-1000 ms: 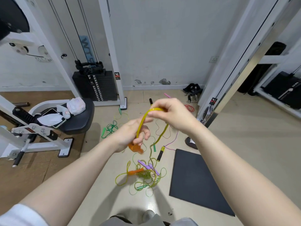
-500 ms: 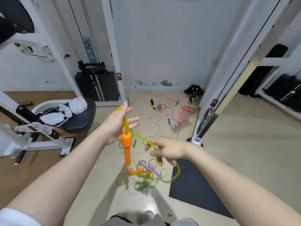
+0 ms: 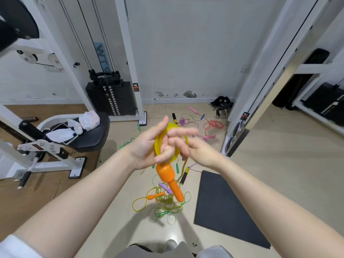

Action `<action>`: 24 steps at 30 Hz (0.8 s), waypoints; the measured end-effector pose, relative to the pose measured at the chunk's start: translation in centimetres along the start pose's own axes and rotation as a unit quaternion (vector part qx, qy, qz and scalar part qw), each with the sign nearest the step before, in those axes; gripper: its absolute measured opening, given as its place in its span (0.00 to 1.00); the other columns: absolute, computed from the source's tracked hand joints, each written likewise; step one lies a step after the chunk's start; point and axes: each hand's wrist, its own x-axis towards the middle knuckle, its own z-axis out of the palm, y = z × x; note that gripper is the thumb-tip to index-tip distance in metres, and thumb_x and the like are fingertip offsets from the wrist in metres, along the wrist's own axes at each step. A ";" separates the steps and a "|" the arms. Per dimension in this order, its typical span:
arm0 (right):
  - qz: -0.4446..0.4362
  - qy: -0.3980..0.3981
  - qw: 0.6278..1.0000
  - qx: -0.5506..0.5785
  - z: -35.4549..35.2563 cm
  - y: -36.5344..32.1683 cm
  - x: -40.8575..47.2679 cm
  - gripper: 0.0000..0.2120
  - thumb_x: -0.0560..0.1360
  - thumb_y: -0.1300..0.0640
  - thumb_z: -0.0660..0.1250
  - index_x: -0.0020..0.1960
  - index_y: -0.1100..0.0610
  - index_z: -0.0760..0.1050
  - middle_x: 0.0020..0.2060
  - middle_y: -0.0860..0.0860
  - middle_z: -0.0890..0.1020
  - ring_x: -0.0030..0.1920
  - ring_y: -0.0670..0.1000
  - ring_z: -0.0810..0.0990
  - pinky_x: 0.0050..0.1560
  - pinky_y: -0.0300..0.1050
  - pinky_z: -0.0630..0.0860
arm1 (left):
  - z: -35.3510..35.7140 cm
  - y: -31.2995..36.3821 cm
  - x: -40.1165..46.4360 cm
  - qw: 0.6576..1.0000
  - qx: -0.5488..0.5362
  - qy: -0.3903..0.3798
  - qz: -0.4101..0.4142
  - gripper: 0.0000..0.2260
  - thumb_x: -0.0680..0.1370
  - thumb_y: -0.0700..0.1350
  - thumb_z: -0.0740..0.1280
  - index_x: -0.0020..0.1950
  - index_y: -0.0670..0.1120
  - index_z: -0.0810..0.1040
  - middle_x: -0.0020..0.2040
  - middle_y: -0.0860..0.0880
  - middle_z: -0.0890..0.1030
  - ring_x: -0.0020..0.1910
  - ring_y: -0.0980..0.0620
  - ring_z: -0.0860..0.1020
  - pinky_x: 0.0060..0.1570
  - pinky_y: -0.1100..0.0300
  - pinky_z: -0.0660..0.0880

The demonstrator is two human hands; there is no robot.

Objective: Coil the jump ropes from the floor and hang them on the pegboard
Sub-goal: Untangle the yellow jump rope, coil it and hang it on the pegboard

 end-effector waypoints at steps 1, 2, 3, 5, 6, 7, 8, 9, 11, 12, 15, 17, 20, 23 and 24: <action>0.011 -0.028 0.999 -0.038 0.7 0.5 -0.2 0.09 0.78 0.56 0.61 0.43 0.59 0.75 0.30 0.50 0.75 0.28 0.42 0.73 0.38 0.43 0.75 | 0.2 0.3 0.3 0.998 -0.021 0.043 0.035 0.29 0.69 0.61 0.67 0.62 0.43 0.76 0.43 0.44 0.84 0.21 0.58 0.73 0.25 0.70 0.71; 0.029 -0.060 0.995 -0.071 1.2 0.8 -0.5 0.04 0.78 0.57 0.62 0.45 0.56 0.74 0.29 0.49 0.75 0.27 0.41 0.73 0.36 0.41 0.76 | 0.2 0.5 0.7 0.991 -0.032 0.114 0.069 0.28 0.70 0.57 0.69 0.64 0.42 0.74 0.45 0.45 0.84 0.24 0.57 0.76 0.26 0.69 0.73; 0.046 -0.087 0.991 -0.088 1.5 0.8 -0.7 0.02 0.77 0.57 0.62 0.48 0.55 0.72 0.29 0.48 0.75 0.26 0.42 0.73 0.32 0.38 0.75 | 0.0 0.5 1.1 0.975 -0.044 0.196 0.098 0.26 0.72 0.52 0.68 0.66 0.41 0.71 0.45 0.44 0.84 0.29 0.55 0.80 0.29 0.68 0.76; 0.057 -0.119 0.982 -0.138 1.5 0.2 -1.0 0.09 0.75 0.56 0.64 0.53 0.54 0.68 0.29 0.46 0.73 0.28 0.46 0.71 0.28 0.34 0.69 | -1.1 0.1 1.7 0.931 -0.061 0.336 0.129 0.20 0.78 0.42 0.62 0.69 0.38 0.66 0.47 0.41 0.83 0.39 0.50 0.83 0.41 0.64 0.80; 0.051 -0.137 0.975 -0.170 1.5 -0.5 -1.2 0.11 0.75 0.56 0.65 0.55 0.54 0.67 0.30 0.46 0.72 0.30 0.48 0.72 0.28 0.35 0.69 | -2.1 -0.2 1.8 0.911 -0.050 0.387 0.135 0.20 0.80 0.40 0.60 0.71 0.39 0.63 0.53 0.39 0.81 0.45 0.49 0.83 0.49 0.61 0.79; 0.039 -0.155 0.968 -0.192 1.5 -1.1 -1.3 0.12 0.75 0.56 0.65 0.56 0.55 0.66 0.31 0.47 0.73 0.31 0.50 0.73 0.29 0.37 0.71 | -3.0 -0.6 1.8 0.896 -0.020 0.424 0.133 0.21 0.80 0.39 0.59 0.73 0.40 0.60 0.60 0.39 0.78 0.52 0.48 0.80 0.57 0.59 0.75; 0.028 -0.176 0.961 -0.211 1.5 -1.7 -1.6 0.13 0.75 0.56 0.65 0.57 0.56 0.67 0.33 0.49 0.75 0.31 0.50 0.75 0.29 0.39 0.73 | -3.9 -1.1 1.7 0.884 0.029 0.451 0.120 0.23 0.80 0.39 0.59 0.75 0.41 0.57 0.66 0.40 0.73 0.57 0.48 0.77 0.63 0.58 0.70; 0.011 -0.189 0.952 -0.240 1.7 -2.4 -1.8 0.12 0.75 0.56 0.65 0.57 0.57 0.69 0.35 0.51 0.77 0.29 0.47 0.75 0.29 0.38 0.73 | -4.6 -1.6 1.5 0.876 0.088 0.464 0.099 0.25 0.80 0.39 0.59 0.76 0.42 0.54 0.69 0.42 0.70 0.60 0.50 0.76 0.67 0.57 0.66; -0.042 -0.171 0.938 -0.299 1.7 -3.9 -2.1 0.08 0.76 0.57 0.64 0.53 0.59 0.74 0.35 0.54 0.78 0.28 0.45 0.72 0.34 0.40 0.70 | -4.8 -2.9 1.2 0.871 0.231 0.433 0.026 0.27 0.81 0.42 0.59 0.76 0.43 0.50 0.68 0.46 0.72 0.51 0.57 0.80 0.67 0.54 0.66; -0.069 -0.122 0.940 -0.312 1.4 -4.2 -2.0 0.07 0.76 0.57 0.63 0.51 0.59 0.76 0.35 0.54 0.77 0.31 0.49 0.72 0.37 0.41 0.68 | -4.6 -3.4 1.2 0.870 0.290 0.398 -0.013 0.26 0.81 0.45 0.58 0.76 0.44 0.50 0.62 0.47 0.77 0.42 0.60 0.81 0.62 0.54 0.70; -0.080 0.125 0.953 -0.263 -1.0 -4.3 -0.7 0.08 0.72 0.51 0.70 0.46 0.56 0.79 0.33 0.51 0.79 0.36 0.52 0.76 0.40 0.44 0.70 | -3.5 -3.8 0.9 0.903 0.299 0.293 -0.101 0.23 0.81 0.58 0.49 0.62 0.42 0.70 0.31 0.46 0.79 0.22 0.52 0.74 0.36 0.58 0.72; -0.067 0.198 0.960 -0.185 -2.3 -3.6 -0.1 0.11 0.67 0.48 0.74 0.40 0.52 0.76 0.28 0.46 0.76 0.31 0.47 0.72 0.38 0.45 0.71 | -2.5 -2.9 0.6 0.947 0.207 0.189 -0.155 0.35 0.77 0.66 0.42 0.55 0.40 0.75 0.21 0.48 0.72 0.19 0.52 0.62 0.29 0.61 0.69; -0.051 0.105 0.993 -0.027 -2.3 -2.3 0.2 0.10 0.68 0.55 0.75 0.38 0.56 0.73 0.30 0.50 0.74 0.32 0.47 0.70 0.37 0.41 0.68 | -1.5 -1.7 0.0 0.975 0.112 -0.005 -0.194 0.42 0.70 0.72 0.49 0.56 0.36 0.77 0.19 0.49 0.71 0.15 0.58 0.60 0.25 0.66 0.69; -0.003 0.026 0.996 0.085 -0.8 0.0 0.5 0.07 0.74 0.57 0.68 0.42 0.60 0.75 0.32 0.57 0.75 0.35 0.47 0.72 0.38 0.38 0.69 | -1.2 -0.9 -0.1 0.992 -0.016 -0.062 -0.106 0.44 0.69 0.69 0.62 0.62 0.28 0.70 0.26 0.44 0.78 0.16 0.60 0.68 0.29 0.68 0.73; 0.011 0.002 0.998 0.069 -0.2 1.2 0.6 0.08 0.76 0.55 0.66 0.45 0.61 0.76 0.32 0.57 0.75 0.35 0.46 0.74 0.40 0.40 0.70 | -1.4 -0.5 0.0 0.996 -0.051 -0.045 -0.053 0.41 0.69 0.66 0.64 0.64 0.31 0.70 0.33 0.42 0.81 0.19 0.59 0.72 0.33 0.67 0.74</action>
